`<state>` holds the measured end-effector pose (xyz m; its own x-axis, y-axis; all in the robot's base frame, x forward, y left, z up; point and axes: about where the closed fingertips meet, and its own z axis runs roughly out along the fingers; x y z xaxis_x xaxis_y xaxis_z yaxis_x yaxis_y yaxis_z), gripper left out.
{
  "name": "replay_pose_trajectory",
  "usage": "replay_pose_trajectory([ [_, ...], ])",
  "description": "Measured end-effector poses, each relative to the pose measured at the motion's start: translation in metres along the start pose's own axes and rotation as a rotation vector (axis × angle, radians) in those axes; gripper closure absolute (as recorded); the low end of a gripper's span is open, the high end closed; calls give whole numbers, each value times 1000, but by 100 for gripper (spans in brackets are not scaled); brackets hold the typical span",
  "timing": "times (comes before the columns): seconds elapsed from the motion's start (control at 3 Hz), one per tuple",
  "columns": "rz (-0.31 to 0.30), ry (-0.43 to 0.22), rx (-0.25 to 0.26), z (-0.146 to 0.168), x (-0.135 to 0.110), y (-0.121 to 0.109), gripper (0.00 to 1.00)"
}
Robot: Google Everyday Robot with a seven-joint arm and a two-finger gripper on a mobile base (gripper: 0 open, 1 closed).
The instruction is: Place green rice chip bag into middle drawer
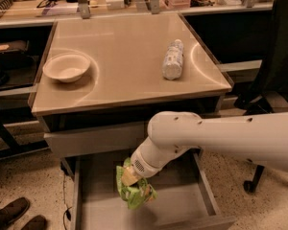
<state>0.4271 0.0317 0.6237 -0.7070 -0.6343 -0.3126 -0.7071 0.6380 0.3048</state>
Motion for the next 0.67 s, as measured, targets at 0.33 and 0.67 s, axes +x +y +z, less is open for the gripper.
replay_pose_trajectory([
  [0.33, 40, -13, -20, 38, -1, -13, 100],
  [0.67, 40, -13, -20, 38, -1, -13, 100],
])
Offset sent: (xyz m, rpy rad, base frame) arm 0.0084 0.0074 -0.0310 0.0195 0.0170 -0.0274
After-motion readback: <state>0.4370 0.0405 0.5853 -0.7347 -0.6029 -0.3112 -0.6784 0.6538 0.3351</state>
